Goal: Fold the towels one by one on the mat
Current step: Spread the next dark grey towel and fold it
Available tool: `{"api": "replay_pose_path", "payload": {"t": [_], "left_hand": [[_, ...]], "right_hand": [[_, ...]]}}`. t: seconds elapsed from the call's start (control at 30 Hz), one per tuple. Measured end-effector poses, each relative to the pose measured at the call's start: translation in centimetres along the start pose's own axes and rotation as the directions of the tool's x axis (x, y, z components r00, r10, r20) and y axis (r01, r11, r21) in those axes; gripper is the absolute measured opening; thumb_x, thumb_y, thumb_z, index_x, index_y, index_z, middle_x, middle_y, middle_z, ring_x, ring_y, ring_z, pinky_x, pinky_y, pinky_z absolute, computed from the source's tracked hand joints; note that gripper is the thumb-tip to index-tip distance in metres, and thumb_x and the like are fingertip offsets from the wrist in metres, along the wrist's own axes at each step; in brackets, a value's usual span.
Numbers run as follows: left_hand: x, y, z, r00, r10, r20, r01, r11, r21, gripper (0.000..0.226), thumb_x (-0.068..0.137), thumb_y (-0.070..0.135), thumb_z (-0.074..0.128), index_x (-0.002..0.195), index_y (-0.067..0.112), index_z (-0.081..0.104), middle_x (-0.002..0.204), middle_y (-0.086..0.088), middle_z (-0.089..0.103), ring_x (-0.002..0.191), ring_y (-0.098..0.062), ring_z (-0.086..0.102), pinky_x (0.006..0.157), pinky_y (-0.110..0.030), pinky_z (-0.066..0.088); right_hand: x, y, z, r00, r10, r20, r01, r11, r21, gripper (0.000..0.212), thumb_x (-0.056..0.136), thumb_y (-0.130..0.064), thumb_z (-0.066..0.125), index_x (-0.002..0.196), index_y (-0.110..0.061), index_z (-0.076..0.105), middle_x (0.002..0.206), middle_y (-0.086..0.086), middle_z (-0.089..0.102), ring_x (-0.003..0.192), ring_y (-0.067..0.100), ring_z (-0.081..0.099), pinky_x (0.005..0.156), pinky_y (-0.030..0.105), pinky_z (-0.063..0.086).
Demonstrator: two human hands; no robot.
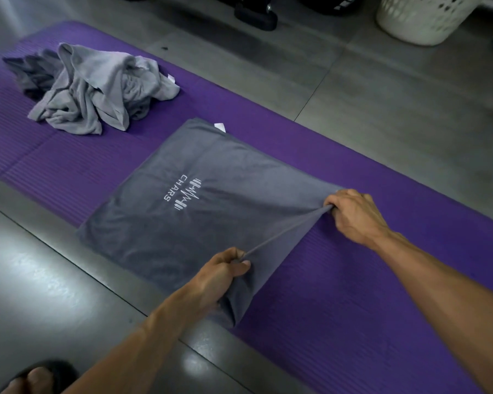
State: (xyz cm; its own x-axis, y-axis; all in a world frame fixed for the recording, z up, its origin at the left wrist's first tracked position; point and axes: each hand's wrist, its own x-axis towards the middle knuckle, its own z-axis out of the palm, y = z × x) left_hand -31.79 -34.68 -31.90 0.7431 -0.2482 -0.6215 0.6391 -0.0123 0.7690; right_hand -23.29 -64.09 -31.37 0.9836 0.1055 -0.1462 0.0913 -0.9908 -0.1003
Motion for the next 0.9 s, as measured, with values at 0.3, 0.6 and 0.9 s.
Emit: {"api": "replay_pose_path", "payload": {"t": [0.3,0.6,0.9], "left_hand": [[-0.6,-0.2,-4.8,0.919,0.347,-0.189,-0.171,0.779,0.603,0.017,0.095,0.017,0.053,0.081,0.027,0.052,0.069,0.009,0.058,0.062,-0.005,0.051,0.062,-0.021,0.041],[0.1,2.5,-13.3,0.693,0.599,-0.401,-0.011,0.565,0.825,0.013,0.094,0.024,0.053,0.096,0.018,0.065,0.083,-0.006,0.071,0.085,-0.034,0.064,0.072,-0.036,0.047],[2.2,2.3,-21.3,0.647,0.591,-0.481,0.130,0.536,0.834,0.018,0.096,0.025,0.046,0.102,0.017,0.062,0.086,-0.010,0.071,0.085,-0.037,0.063,0.073,-0.043,0.053]], "right_hand": [[4.6,-4.0,-1.2,0.976,-0.047,-0.215,0.051,0.999,0.012,0.020,0.090,-0.009,0.049,0.099,-0.018,0.065,0.103,0.002,0.067,0.107,0.024,0.054,0.097,0.041,0.030],[16.1,-14.9,-1.5,0.923,-0.206,-0.325,0.197,0.979,-0.062,0.018,0.093,-0.014,0.050,0.102,-0.016,0.066,0.102,0.005,0.068,0.107,0.027,0.054,0.112,0.046,0.018],[23.9,-24.5,1.8,0.879,-0.370,-0.301,0.338,0.928,-0.155,0.025,0.083,-0.002,0.050,0.101,-0.010,0.065,0.099,0.012,0.066,0.105,0.033,0.053,0.113,0.049,0.017]]}}
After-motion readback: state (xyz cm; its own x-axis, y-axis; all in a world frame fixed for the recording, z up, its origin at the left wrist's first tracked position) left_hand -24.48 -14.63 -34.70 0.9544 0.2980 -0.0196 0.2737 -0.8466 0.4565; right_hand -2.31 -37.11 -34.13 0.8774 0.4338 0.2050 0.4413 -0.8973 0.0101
